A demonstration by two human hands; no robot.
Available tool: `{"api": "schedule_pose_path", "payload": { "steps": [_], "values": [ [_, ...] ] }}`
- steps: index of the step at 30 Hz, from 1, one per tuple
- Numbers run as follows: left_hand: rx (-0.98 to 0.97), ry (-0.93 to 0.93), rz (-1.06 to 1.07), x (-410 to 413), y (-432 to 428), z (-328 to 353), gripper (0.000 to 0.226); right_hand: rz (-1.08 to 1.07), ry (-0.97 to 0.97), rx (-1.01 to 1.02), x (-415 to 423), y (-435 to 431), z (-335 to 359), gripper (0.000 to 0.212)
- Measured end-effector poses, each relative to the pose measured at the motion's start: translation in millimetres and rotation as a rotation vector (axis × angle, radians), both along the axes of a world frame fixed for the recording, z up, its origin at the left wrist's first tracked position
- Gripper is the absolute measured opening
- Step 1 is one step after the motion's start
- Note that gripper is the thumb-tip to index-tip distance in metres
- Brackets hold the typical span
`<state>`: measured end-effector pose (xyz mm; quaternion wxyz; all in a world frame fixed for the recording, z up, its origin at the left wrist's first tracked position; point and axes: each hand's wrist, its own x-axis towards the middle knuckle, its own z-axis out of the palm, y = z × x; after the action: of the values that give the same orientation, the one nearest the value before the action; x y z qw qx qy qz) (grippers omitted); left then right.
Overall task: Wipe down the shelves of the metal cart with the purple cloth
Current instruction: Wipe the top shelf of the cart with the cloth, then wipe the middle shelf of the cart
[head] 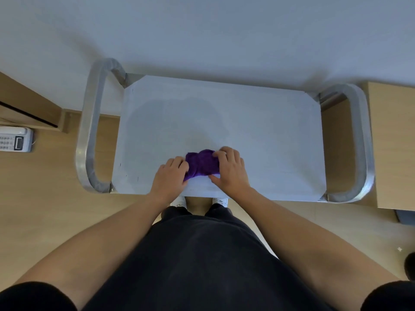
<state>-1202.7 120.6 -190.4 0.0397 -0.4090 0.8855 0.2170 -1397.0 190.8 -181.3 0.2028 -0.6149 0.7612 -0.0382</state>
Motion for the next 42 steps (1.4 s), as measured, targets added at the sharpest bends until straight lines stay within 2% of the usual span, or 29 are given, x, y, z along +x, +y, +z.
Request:
{"api": "schedule_pose_path", "payload": {
  "steps": [2, 5, 8, 11, 16, 18, 20, 22, 27, 31, 36, 42],
  "values": [
    [-0.019, -0.009, -0.010, 1, -1, -1, 0.027, 0.105, 0.018, -0.059, 7, -3, 1, 0.063],
    [0.016, 0.014, 0.013, 8, 3, -2, 0.028, 0.081, -0.021, 0.063, 23, -7, 1, 0.043],
    [0.128, 0.109, 0.117, 19, 14, -3, 0.032, -0.113, 0.004, 0.155, 41, -15, -1, 0.052],
    [0.152, 0.177, 0.211, 30, 18, -2, 0.033, -0.259, -0.008, 0.166, 57, -24, -1, 0.061],
    [0.109, 0.126, 0.266, 56, 14, -5, 0.023, -0.196, 0.106, 0.270, 74, -20, -11, 0.076],
    [0.117, 0.123, 0.261, 66, 16, -8, 0.022, -0.210, 0.150, 0.246, 85, -11, -15, 0.073],
    [0.130, 0.129, 0.234, 74, 20, -10, 0.021, -0.213, 0.167, 0.214, 95, -5, -16, 0.057],
    [0.137, 0.129, 0.195, 80, 26, -10, 0.019, -0.219, 0.112, 0.182, 98, -2, -11, 0.046],
    [0.107, 0.132, 0.093, 94, 40, -7, 0.019, -0.268, -0.172, -0.022, 97, 19, 3, 0.055],
    [0.088, 0.045, 0.075, 110, 63, -7, 0.019, -0.177, -0.185, -0.043, 106, 55, 6, 0.048],
    [0.067, -0.046, 0.090, 129, 106, -11, 0.017, -0.155, -0.270, -0.102, 127, 106, -5, 0.044],
    [0.123, -0.128, 0.132, 147, 161, -8, 0.018, -0.190, -0.370, -0.052, 146, 166, -13, 0.046]
  ]
}}
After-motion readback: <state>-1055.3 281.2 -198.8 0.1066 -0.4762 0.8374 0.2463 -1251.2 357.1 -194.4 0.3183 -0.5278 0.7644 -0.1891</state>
